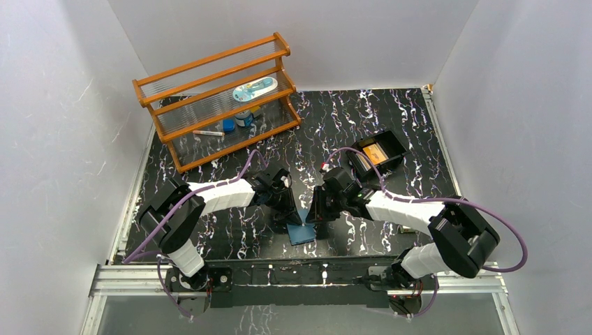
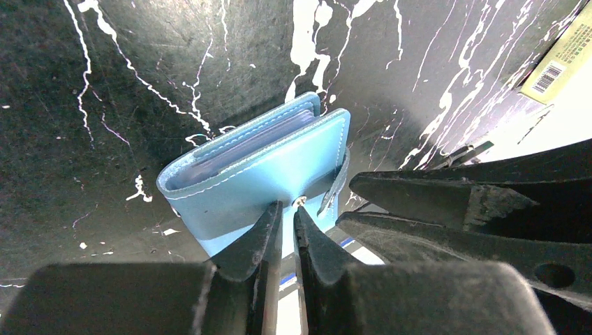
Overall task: Put the credit cards into the card holder
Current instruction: Close the card holder at the center of the board.
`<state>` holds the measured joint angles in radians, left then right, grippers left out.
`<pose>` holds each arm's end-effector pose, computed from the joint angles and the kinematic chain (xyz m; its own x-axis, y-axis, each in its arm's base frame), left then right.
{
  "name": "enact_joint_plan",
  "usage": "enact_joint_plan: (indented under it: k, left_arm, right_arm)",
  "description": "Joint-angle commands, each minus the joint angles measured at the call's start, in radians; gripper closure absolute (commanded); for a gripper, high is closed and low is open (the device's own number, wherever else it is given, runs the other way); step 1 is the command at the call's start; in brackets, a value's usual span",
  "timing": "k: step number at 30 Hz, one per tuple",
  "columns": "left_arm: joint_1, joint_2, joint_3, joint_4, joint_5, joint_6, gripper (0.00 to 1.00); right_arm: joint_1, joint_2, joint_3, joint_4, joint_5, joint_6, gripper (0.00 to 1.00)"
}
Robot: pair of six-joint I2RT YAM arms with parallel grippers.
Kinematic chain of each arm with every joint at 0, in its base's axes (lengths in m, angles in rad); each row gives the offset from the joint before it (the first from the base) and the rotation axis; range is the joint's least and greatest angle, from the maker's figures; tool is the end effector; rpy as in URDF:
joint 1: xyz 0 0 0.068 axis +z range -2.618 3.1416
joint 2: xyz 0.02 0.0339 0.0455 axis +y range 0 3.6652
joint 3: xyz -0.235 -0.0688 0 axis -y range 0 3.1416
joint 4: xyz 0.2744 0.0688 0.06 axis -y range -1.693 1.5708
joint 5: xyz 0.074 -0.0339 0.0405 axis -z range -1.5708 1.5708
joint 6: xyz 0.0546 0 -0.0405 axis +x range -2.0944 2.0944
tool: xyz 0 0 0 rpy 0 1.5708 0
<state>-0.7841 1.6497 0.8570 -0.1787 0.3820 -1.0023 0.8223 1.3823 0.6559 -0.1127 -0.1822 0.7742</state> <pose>0.2293 -0.2575 0.0915 -0.9924 -0.1146 -0.0443 -0.0597 0.7651 -0.6411 0.2012 0.2311 0.1119 -0.9234 0.0161 -0.3834 -0.2201 0.7962 0.5635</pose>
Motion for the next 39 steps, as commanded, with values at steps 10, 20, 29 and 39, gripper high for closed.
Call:
enact_joint_plan:
  k: [10, 20, 29, 39]
  left_arm:
    - [-0.007, 0.013, -0.018, -0.039, -0.038, 0.021, 0.89]
    - [-0.007, 0.015, -0.018, -0.039, -0.042, 0.021, 0.89]
    - [-0.007, 0.009, -0.019, -0.044, -0.050, 0.016, 0.89]
    - [-0.007, -0.060, 0.029, -0.109, -0.053, 0.007, 0.80]
  right_arm:
    - [-0.025, 0.031, -0.014, 0.035, -0.007, -0.011, 0.55]
    - [-0.025, 0.038, -0.025, 0.065, -0.032, -0.013, 0.64]
    - [-0.023, 0.047, -0.022, 0.080, -0.070, -0.020, 0.68]
    - [-0.023, 0.059, -0.028, 0.062, -0.067, -0.041, 0.69]
